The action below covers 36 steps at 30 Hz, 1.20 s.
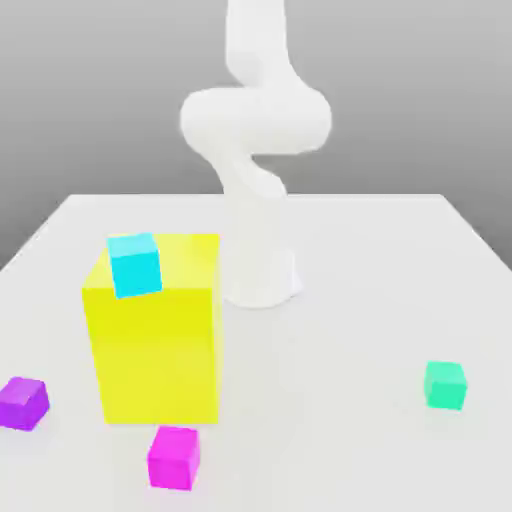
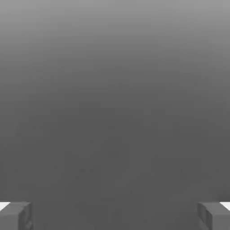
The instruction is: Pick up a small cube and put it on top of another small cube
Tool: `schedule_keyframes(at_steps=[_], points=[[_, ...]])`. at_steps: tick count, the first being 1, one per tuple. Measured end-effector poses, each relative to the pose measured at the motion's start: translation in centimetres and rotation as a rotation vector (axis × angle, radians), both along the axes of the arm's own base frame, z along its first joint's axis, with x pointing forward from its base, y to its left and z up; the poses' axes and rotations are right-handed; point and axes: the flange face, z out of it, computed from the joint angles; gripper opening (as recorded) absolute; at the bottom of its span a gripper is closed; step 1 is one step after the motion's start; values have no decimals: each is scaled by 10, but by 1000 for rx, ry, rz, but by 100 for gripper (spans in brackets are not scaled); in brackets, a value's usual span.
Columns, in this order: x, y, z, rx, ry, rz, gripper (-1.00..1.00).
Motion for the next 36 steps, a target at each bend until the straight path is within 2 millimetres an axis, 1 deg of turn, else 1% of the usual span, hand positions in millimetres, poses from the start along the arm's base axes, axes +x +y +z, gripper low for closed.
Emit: schedule_keyframes(at_steps=[4,9,13,18,22,27,31,36], points=[[26,25,-39,-131,57,193,0],[49,57,-88,-281,117,435,0],[61,84,-130,-394,157,636,0],[68,118,-182,-528,196,895,0],[67,145,-225,-628,220,1110,0],[59,176,-278,-743,237,1384,0],[47,199,-321,-827,242,1610,0],[24,224,-372,-919,232,1897,0]])
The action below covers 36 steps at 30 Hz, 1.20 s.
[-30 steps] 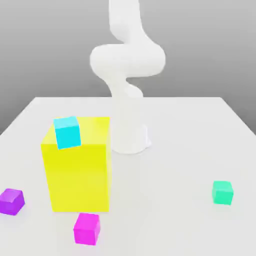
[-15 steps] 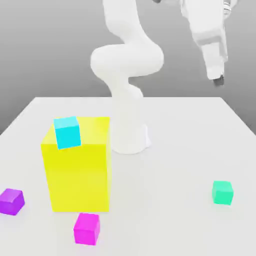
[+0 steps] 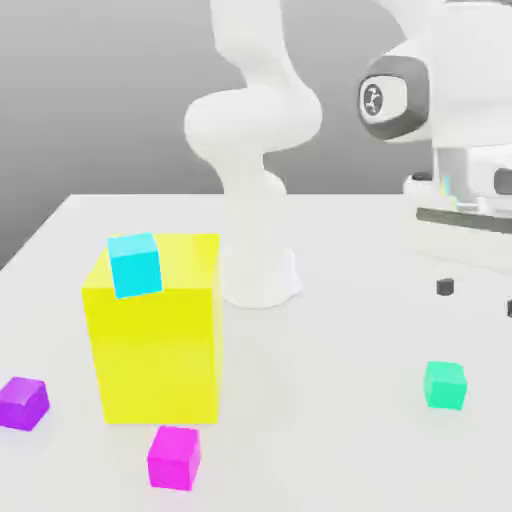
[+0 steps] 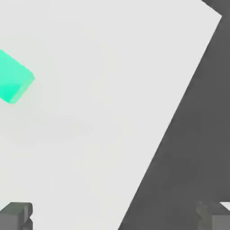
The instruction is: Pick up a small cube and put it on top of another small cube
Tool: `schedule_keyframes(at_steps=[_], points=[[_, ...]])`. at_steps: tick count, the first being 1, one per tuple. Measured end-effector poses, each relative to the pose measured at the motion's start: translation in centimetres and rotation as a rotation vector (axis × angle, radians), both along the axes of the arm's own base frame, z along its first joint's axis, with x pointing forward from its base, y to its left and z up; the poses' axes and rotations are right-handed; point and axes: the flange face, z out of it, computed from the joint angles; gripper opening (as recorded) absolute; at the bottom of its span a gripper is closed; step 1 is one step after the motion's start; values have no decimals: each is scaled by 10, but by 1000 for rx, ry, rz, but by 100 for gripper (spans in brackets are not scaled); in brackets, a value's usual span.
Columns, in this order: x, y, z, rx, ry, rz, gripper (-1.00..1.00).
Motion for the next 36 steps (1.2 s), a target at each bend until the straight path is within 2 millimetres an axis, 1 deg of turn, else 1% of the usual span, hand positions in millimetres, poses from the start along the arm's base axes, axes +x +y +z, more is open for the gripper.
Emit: schedule_keyframes(at_steps=[5,9,12,14,18,19,24,25,26,28,32,33,35,36], points=[[-31,24,-49,-70,50,299,0],[-58,35,-87,-117,92,531,0],[-78,39,-114,-146,125,701,0],[-82,40,-133,-153,134,743,0],[-84,40,-175,-154,137,756,0],[-84,39,-184,-154,137,757,-100],[-84,39,-184,-155,139,757,-100],[-85,39,-189,-155,139,757,-100],[-85,39,-186,-155,139,757,-100],[-84,40,-170,-154,139,757,-100],[-85,41,-131,-155,138,764,-100],[-85,47,-127,-154,134,791,-100],[-73,42,-127,-157,145,813,-100],[-67,36,-128,-159,153,814,-100]])
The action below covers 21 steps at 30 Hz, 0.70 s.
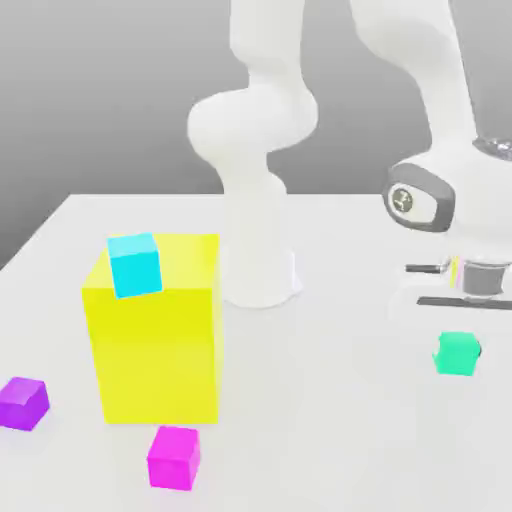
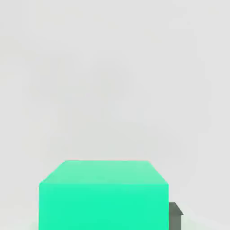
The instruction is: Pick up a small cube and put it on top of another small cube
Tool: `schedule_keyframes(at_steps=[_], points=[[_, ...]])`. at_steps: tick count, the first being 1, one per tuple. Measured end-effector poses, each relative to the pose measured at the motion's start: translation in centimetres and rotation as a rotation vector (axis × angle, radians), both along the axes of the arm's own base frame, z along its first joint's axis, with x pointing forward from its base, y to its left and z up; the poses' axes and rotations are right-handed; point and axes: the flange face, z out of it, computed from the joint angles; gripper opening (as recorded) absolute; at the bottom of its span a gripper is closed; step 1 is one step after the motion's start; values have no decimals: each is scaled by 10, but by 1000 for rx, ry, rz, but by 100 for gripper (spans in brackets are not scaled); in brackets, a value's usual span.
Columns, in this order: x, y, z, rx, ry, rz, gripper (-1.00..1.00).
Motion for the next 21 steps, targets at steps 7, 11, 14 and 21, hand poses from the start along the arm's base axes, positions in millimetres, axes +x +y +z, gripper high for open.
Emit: schedule_keyframes(at_steps=[7,11,14,21], points=[[43,-59,-9,-31,42,-46,-100],[64,-97,-12,-42,60,-76,-100],[77,-126,-12,-47,71,-99,-100],[101,-197,-5,-48,80,-148,-100]])
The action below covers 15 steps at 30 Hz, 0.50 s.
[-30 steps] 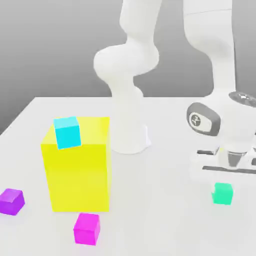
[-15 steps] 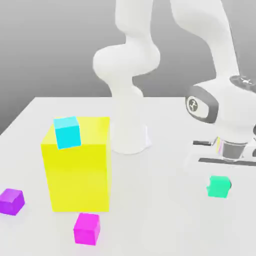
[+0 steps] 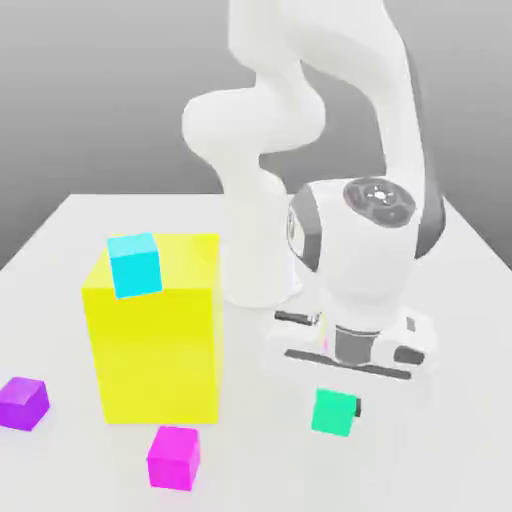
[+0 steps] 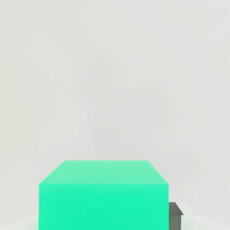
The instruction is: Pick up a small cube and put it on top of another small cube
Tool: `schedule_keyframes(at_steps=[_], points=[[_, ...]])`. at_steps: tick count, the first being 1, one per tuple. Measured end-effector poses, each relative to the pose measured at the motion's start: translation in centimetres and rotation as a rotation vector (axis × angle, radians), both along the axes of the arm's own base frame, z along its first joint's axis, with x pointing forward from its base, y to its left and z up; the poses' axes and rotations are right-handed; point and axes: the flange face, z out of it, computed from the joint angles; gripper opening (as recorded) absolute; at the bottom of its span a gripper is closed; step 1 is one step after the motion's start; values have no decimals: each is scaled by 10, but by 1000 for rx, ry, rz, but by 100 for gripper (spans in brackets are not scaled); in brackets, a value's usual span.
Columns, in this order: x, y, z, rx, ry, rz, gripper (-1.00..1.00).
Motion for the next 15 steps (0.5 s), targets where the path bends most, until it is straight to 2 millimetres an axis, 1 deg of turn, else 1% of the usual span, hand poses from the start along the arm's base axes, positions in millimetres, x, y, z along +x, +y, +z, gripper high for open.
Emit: schedule_keyframes(at_steps=[7,15], points=[[15,-70,18,9,-20,-44,-100],[20,-152,52,27,-81,-90,-100]])
